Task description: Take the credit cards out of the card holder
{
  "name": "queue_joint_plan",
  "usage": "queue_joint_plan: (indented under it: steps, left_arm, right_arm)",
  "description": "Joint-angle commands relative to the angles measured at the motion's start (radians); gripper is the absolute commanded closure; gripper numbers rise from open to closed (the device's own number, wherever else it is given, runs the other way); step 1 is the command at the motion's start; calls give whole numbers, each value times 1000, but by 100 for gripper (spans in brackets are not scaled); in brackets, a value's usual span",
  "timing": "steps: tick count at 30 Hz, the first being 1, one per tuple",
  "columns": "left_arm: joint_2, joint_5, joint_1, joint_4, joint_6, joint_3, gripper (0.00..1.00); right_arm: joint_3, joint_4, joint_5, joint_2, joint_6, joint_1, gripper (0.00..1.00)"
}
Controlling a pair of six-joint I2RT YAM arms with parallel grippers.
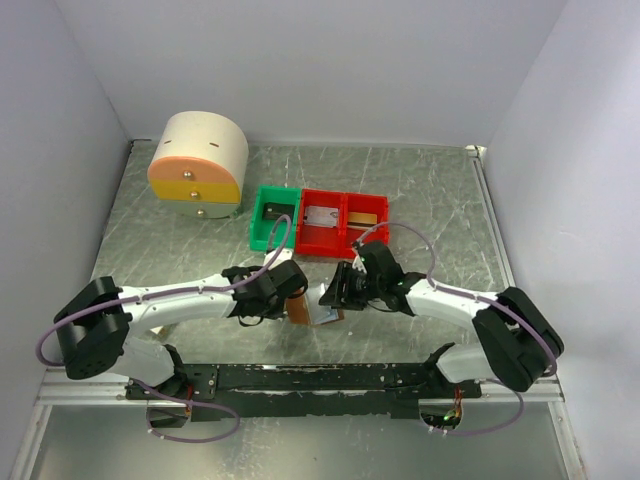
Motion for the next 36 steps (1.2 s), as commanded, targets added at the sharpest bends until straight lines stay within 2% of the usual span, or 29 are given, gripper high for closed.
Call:
queue_joint_plan:
  steps: [1,12,17,21,32,36]
  left_arm:
    - [12,3,4,24,-12,1,93]
    - [6,-6,4,15,-10,10,93]
    - [-6,-4,8,24,-33,0,93]
    - [-22,11,23,24,-64,-20,93]
    - [-41,46,66,50,-77,-70,93]
    - [-43,69,87,70,-81,-88,93]
  right_arm:
    - [44,40,-15,31,-4,36,55]
    - [127,29,2,99,-31,126,54]
    - [148,127,-75,150,-6,156,53]
    - [135,225,-103,181,41,165,47]
    - [15,485,-106,284,209,164,42]
    - [1,505,-88,332,240,166,44]
